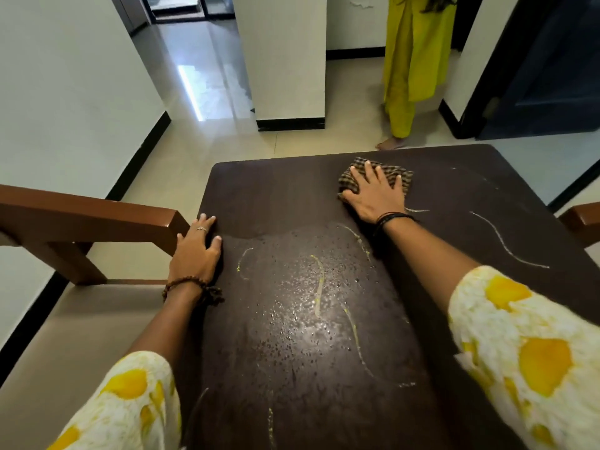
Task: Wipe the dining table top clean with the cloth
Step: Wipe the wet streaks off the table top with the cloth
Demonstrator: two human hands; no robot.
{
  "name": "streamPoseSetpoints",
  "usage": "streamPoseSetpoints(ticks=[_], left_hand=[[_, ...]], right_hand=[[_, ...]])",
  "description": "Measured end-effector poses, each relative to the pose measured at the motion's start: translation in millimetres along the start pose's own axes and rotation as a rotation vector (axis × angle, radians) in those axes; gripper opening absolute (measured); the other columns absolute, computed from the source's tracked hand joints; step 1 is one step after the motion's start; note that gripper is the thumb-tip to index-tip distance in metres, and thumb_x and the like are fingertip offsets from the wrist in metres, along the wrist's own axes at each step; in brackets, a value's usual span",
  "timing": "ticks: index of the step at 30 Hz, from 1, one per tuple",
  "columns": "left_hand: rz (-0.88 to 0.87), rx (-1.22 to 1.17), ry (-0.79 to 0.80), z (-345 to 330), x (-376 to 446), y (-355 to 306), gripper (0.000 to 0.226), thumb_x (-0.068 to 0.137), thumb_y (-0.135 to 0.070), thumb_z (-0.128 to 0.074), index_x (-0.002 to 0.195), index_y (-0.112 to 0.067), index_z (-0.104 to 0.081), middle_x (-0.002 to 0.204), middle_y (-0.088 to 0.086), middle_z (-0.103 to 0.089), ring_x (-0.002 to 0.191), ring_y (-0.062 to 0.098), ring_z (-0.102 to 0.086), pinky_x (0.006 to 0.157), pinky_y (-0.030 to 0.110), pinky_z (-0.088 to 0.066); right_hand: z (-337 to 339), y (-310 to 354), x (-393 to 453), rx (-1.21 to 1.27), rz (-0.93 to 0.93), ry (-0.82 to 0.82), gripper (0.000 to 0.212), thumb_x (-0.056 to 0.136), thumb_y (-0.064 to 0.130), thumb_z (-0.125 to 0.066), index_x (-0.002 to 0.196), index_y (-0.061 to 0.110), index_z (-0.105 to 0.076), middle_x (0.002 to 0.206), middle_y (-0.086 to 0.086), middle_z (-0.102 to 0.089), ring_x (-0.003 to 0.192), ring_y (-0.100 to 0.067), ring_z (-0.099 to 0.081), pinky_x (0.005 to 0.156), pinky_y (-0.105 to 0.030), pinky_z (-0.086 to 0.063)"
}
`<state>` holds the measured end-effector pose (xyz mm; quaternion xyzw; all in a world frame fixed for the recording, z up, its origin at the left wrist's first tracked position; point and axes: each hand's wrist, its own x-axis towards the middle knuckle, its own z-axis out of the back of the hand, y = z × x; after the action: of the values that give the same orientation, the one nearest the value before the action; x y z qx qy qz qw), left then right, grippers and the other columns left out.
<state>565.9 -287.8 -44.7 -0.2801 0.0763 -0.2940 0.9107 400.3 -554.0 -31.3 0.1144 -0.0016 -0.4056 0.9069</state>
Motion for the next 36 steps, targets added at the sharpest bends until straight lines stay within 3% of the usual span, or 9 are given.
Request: streamPoseSetpoints(ticks=[5, 9, 12, 15, 21, 30, 36], left_hand=[[-0.114, 0.306, -0.189, -12.1, 4.7, -18.4, 0.037, 0.096, -0.018, -0.038, 0.128, -0.005, -0.049, 0.142, 0.016, -0.040, 0.134, 0.030, -0.025, 0.112, 0.047, -0.011], [-0.283, 0.215, -0.132, -47.1, 5.3, -83.5, 0.039, 0.098, -0.020, -0.036, 0.135, -0.012, -0.042, 0.150, 0.012, -0.025, 0.140, 0.025, -0.011, 0.112, 0.042, -0.002], [-0.366, 0.164, 0.022, -80.3, -0.7, -134.0, 0.044, 0.099, -0.026, -0.032, 0.141, -0.017, -0.029, 0.153, 0.008, -0.015, 0.141, 0.023, -0.004, 0.112, 0.042, 0.001], [-0.319, 0.222, 0.149, -105.9, -7.5, -149.5, 0.050, 0.099, -0.037, -0.023, 0.146, -0.022, -0.012, 0.155, 0.003, -0.006, 0.141, 0.018, 0.000, 0.112, 0.043, 0.004], [-0.289, 0.268, 0.126, -112.7, -11.5, -145.9, 0.056, 0.098, -0.044, -0.018, 0.146, -0.018, -0.004, 0.155, -0.001, -0.001, 0.141, 0.012, 0.002, 0.113, 0.039, 0.005], [-0.248, 0.278, 0.091, -111.9, -13.0, -148.1, 0.066, 0.096, -0.047, -0.025, 0.146, -0.010, -0.003, 0.155, 0.006, 0.002, 0.141, 0.015, 0.006, 0.115, 0.037, 0.004], [-0.244, 0.235, 0.082, -113.7, -8.3, -147.7, 0.065, 0.094, -0.050, -0.029, 0.147, -0.017, -0.010, 0.155, -0.001, -0.002, 0.140, 0.009, 0.004, 0.115, 0.035, 0.004]], right_hand=[[-11.5, 23.0, -38.2, -0.081, 0.262, 0.000, 0.061, 0.096, 0.052, -0.028, 0.149, 0.030, -0.008, 0.160, -0.002, 0.000, 0.147, -0.021, -0.002, 0.115, -0.054, 0.000], [3.1, -10.9, -47.5, -0.111, 0.393, 0.078, 0.060, 0.096, 0.051, -0.028, 0.149, 0.033, -0.004, 0.159, 0.001, 0.002, 0.147, -0.018, 0.000, 0.117, -0.050, -0.001], [17.0, -58.0, -44.0, -0.096, 0.290, 0.079, 0.060, 0.096, 0.050, -0.030, 0.149, 0.033, -0.005, 0.159, 0.001, 0.002, 0.147, -0.018, -0.001, 0.117, -0.050, -0.001], [26.3, -102.3, -36.2, -0.079, 0.137, 0.071, 0.060, 0.097, 0.049, -0.031, 0.149, 0.033, -0.006, 0.160, 0.000, 0.001, 0.147, -0.019, -0.001, 0.117, -0.051, -0.002], [22.1, -103.2, -20.6, -0.034, -0.060, 0.024, 0.060, 0.096, 0.052, -0.029, 0.149, 0.031, -0.009, 0.160, 0.001, 0.001, 0.147, -0.021, -0.001, 0.116, -0.053, 0.001], [4.7, -5.9, 43.4, -0.064, 0.211, 0.052, 0.061, 0.095, 0.054, -0.029, 0.149, 0.031, -0.011, 0.160, 0.002, 0.001, 0.147, -0.022, -0.001, 0.115, -0.057, 0.002], [14.5, -29.6, 72.8, -0.052, 0.282, 0.070, 0.062, 0.093, 0.055, -0.034, 0.148, 0.035, -0.013, 0.160, 0.001, -0.003, 0.147, -0.019, -0.003, 0.116, -0.052, -0.001]])
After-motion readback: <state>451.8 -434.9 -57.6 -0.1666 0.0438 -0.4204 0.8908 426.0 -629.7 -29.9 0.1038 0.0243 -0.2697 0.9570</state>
